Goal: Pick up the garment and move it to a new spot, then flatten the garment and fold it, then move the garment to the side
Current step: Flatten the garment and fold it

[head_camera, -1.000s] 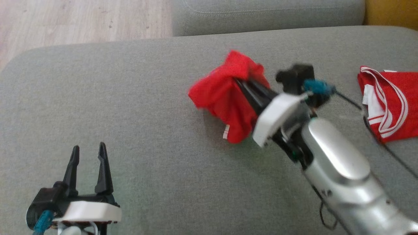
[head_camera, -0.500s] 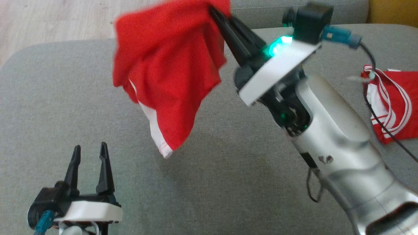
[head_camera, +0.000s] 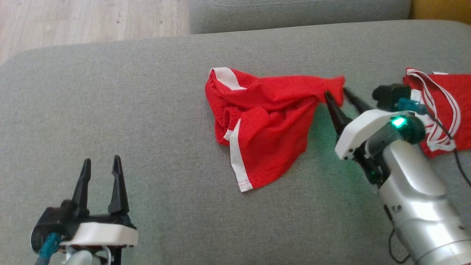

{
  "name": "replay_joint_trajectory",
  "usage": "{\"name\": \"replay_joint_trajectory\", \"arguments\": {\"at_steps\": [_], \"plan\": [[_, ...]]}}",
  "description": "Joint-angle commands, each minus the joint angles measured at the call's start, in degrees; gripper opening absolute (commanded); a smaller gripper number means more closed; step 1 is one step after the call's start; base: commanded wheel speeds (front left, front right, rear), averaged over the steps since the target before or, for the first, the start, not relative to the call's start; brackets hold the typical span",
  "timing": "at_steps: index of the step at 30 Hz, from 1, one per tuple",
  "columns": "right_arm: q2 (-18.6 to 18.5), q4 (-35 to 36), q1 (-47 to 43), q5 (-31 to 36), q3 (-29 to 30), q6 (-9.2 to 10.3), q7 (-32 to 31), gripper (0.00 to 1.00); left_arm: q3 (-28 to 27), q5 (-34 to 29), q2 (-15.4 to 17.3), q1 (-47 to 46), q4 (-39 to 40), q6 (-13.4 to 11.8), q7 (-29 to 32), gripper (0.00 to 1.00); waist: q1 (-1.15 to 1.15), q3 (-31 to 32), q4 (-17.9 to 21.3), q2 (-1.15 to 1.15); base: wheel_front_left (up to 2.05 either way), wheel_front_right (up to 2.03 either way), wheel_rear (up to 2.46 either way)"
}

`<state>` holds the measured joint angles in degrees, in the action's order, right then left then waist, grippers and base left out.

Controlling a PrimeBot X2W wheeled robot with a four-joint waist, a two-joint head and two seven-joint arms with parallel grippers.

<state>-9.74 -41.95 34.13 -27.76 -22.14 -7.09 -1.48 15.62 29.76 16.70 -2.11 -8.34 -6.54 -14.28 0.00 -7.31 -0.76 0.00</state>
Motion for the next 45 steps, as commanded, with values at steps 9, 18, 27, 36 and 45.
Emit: {"name": "replay_joint_trajectory", "arguments": {"at_steps": [9, 18, 27, 36, 45], "plan": [[1.9, 12.8, -2.4, 13.8, 8.6, -0.4, -0.6, 1.0, -2.0, 0.4, 0.4, -1.7, 0.7, 0.0, -0.6, 1.0, 0.0, 1.6, 0.2, 0.0, 0.0, 0.0, 0.0], [1.9, 33.6, -17.1, 15.0, -9.3, -0.4, -13.2, 1.0, -2.5, 0.5, 0.3, -1.4, 1.0, 0.0, -0.6, 1.0, 0.0, 1.9, -0.1, 0.0, 0.0, 0.0, 0.0], [4.0, 24.2, -15.2, 18.7, -16.7, -0.4, -14.9, 1.0, -2.3, 0.2, 0.1, -2.4, 1.1, 0.5, -0.7, 1.0, 0.0, 0.0, -1.7, 0.0, 0.0, 0.0, 0.0], [6.1, 8.6, -8.8, 22.6, -19.2, -0.4, -16.4, 1.0, -1.7, 0.2, -0.7, -3.7, 0.0, 1.2, -0.7, 1.0, 0.0, -1.7, -4.5, 0.0, 0.0, 0.0, 0.0], [5.2, 11.0, -10.0, 21.6, -10.2, -0.4, -15.1, 0.0, -3.2, 0.2, -1.1, -3.0, -0.5, 1.2, -0.7, 1.0, 0.0, -0.7, -2.6, 0.0, 0.0, 0.0, 0.0]]}}
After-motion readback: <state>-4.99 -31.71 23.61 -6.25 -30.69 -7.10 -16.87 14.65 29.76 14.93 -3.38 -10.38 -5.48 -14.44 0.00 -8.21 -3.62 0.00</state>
